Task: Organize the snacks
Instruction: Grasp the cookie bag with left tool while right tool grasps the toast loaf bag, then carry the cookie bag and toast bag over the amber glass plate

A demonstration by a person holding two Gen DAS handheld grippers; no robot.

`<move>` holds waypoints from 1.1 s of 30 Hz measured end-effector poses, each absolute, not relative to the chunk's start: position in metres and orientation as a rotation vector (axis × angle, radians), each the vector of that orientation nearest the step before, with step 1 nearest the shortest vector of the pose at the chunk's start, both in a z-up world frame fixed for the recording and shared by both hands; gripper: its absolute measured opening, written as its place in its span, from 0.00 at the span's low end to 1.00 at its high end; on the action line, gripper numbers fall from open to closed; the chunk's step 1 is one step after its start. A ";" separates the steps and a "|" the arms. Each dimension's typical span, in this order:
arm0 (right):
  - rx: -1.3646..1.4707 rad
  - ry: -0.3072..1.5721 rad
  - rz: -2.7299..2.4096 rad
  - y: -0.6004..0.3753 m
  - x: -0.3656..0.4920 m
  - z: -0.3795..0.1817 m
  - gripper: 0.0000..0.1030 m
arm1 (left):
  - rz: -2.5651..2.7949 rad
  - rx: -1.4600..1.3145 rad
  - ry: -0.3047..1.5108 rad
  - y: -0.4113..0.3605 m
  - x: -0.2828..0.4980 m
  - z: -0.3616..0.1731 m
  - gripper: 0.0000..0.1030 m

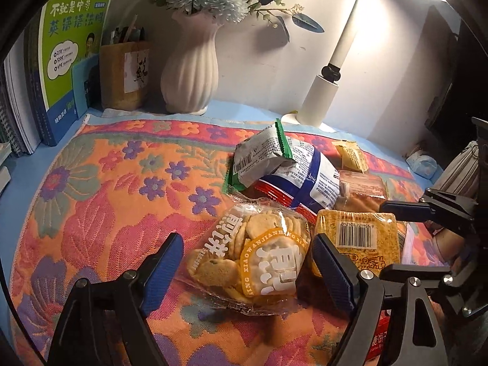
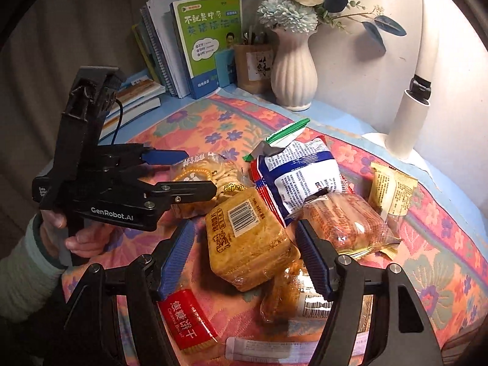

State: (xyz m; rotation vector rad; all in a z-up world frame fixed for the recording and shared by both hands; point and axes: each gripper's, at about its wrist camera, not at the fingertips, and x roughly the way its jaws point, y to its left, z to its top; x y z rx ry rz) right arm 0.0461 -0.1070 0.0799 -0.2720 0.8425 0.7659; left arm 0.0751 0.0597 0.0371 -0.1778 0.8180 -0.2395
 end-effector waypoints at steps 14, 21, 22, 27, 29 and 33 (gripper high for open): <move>-0.463 0.781 0.677 -0.084 0.026 0.057 0.56 | -0.279 -0.149 0.846 0.050 0.077 0.033 0.67; -0.358 0.777 0.676 -0.107 0.008 0.072 0.54 | -0.279 -0.088 0.809 0.042 0.068 0.037 0.55; -0.331 0.778 0.679 -0.113 0.003 0.076 0.53 | -0.280 -0.079 0.801 0.041 0.065 0.038 0.55; -0.225 0.773 0.637 -0.149 -0.030 0.093 0.53 | -0.291 -0.115 0.767 0.045 0.053 0.045 0.53; -0.195 0.775 0.610 -0.166 -0.045 0.095 0.53 | -0.294 -0.134 0.751 0.047 0.041 0.049 0.52; -0.151 0.784 0.534 -0.199 -0.074 0.094 0.53 | -0.322 -0.134 0.725 0.039 0.011 0.059 0.52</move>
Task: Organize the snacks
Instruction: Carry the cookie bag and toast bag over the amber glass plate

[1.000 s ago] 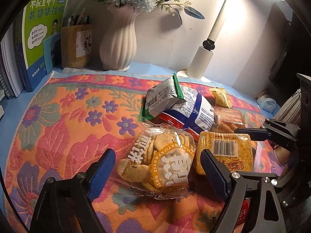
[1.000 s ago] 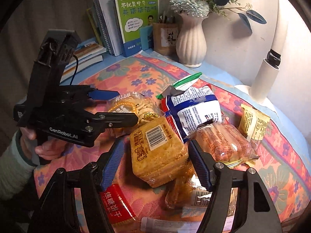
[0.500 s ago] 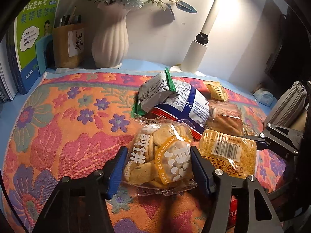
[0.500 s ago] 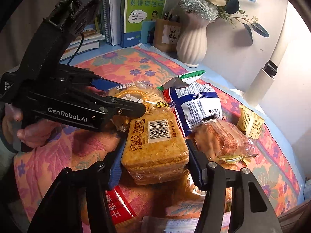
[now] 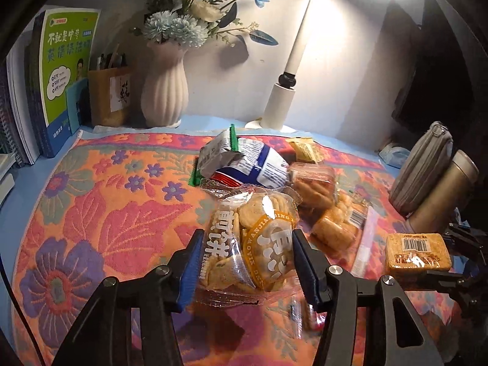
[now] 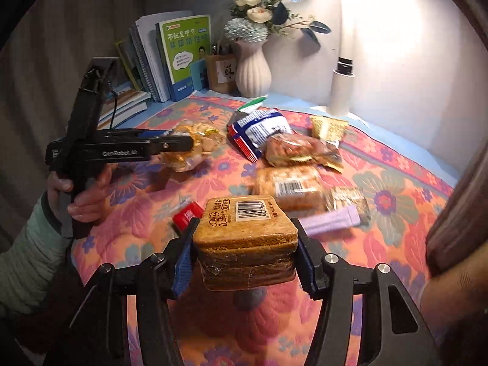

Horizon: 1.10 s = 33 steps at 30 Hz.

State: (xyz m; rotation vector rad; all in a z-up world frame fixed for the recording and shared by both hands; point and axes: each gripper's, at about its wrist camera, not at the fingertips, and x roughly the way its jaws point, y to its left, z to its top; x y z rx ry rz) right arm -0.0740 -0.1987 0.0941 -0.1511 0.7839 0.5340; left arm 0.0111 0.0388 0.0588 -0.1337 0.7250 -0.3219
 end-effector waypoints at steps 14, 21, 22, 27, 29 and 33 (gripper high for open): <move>-0.096 0.823 0.438 -0.252 -0.144 0.060 0.54 | -0.430 -0.101 0.709 -0.019 -0.054 0.076 0.52; -0.101 0.846 0.423 -0.246 -0.146 0.051 0.56 | -0.457 -0.078 0.715 -0.041 -0.066 0.081 0.52; -0.107 0.854 0.415 -0.245 -0.146 0.049 0.56 | -0.459 -0.071 0.714 -0.044 -0.068 0.083 0.52; -0.094 0.874 0.398 -0.249 -0.145 0.040 0.52 | -0.485 -0.048 0.714 -0.062 -0.079 0.088 0.52; -0.072 0.860 0.403 -0.254 -0.150 0.044 0.52 | -0.492 -0.035 0.714 -0.069 -0.082 0.090 0.52; -0.035 0.819 0.392 -0.270 -0.162 0.059 0.52 | -0.524 -0.015 0.705 -0.087 -0.091 0.097 0.52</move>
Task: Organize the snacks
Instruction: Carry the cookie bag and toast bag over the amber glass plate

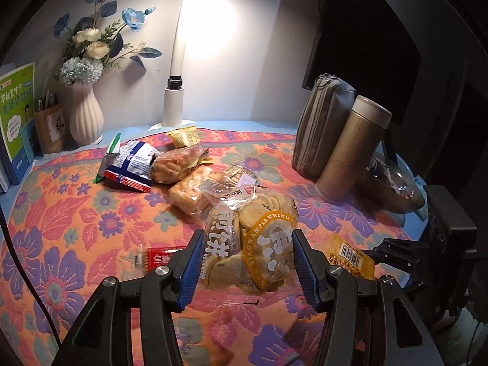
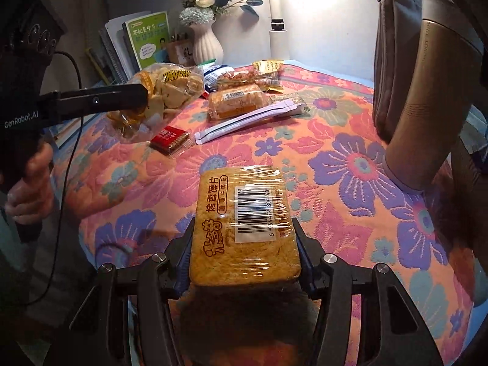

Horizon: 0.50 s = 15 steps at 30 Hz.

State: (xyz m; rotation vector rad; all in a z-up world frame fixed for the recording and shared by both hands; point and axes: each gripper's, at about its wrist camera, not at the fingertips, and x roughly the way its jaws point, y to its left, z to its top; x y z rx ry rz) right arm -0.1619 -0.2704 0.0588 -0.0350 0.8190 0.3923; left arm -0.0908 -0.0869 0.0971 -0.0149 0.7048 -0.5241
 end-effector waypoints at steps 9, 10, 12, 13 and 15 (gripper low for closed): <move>0.020 0.709 0.303 -0.324 -0.192 0.100 0.52 | -0.627 0.034 0.663 -0.152 -0.112 0.122 0.52; 0.027 0.696 0.289 -0.331 -0.195 0.105 0.52 | -0.641 0.040 0.659 -0.162 -0.113 0.125 0.52; 0.046 0.669 0.262 -0.349 -0.202 0.114 0.52 | -0.671 0.054 0.652 -0.182 -0.117 0.131 0.52; 0.057 0.657 0.247 -0.359 -0.204 0.118 0.52 | -0.689 0.061 0.647 -0.195 -0.119 0.135 0.52; 0.080 0.633 0.204 -0.380 -0.209 0.126 0.52 | -0.724 0.075 0.642 -0.217 -0.122 0.140 0.52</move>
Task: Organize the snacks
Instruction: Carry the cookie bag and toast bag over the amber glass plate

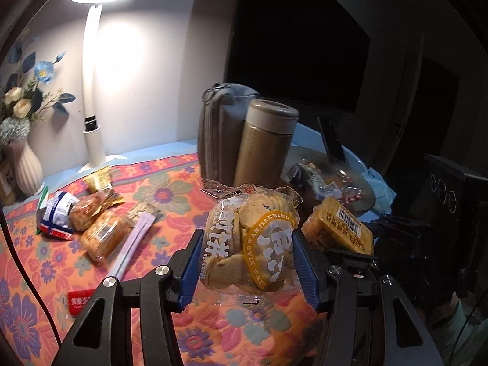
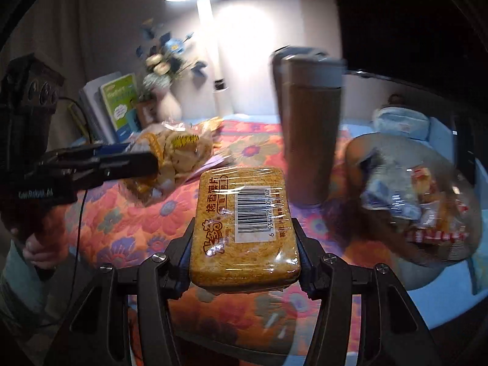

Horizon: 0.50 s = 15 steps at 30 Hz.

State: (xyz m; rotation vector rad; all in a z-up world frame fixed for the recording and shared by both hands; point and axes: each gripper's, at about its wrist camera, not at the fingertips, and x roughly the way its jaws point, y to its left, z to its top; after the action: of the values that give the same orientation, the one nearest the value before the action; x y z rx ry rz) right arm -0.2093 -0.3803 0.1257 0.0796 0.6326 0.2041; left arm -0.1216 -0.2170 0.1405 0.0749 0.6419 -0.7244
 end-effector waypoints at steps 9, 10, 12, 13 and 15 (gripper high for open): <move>0.234 0.568 -0.015 -0.493 -0.209 0.149 0.52 | -0.850 0.115 0.651 -0.327 -0.121 0.159 0.52; 0.258 0.565 -0.038 -0.504 -0.208 0.150 0.52 | -0.858 0.115 0.653 -0.341 -0.118 0.161 0.52; 0.313 0.562 -0.082 -0.531 -0.204 0.152 0.52 | -0.864 0.121 0.654 -0.365 -0.113 0.164 0.52; 0.346 0.563 -0.098 -0.544 -0.200 0.152 0.52 | -0.865 0.126 0.652 -0.379 -0.110 0.166 0.52; 0.399 0.569 -0.118 -0.566 -0.193 0.150 0.52 | -0.858 0.132 0.645 -0.399 -0.103 0.168 0.52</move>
State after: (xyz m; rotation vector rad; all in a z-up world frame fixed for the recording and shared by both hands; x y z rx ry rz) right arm -0.1934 -0.5664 0.1496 0.3991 0.5687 -0.1179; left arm -0.1030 -0.3989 0.1684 0.1318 0.6450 -0.8581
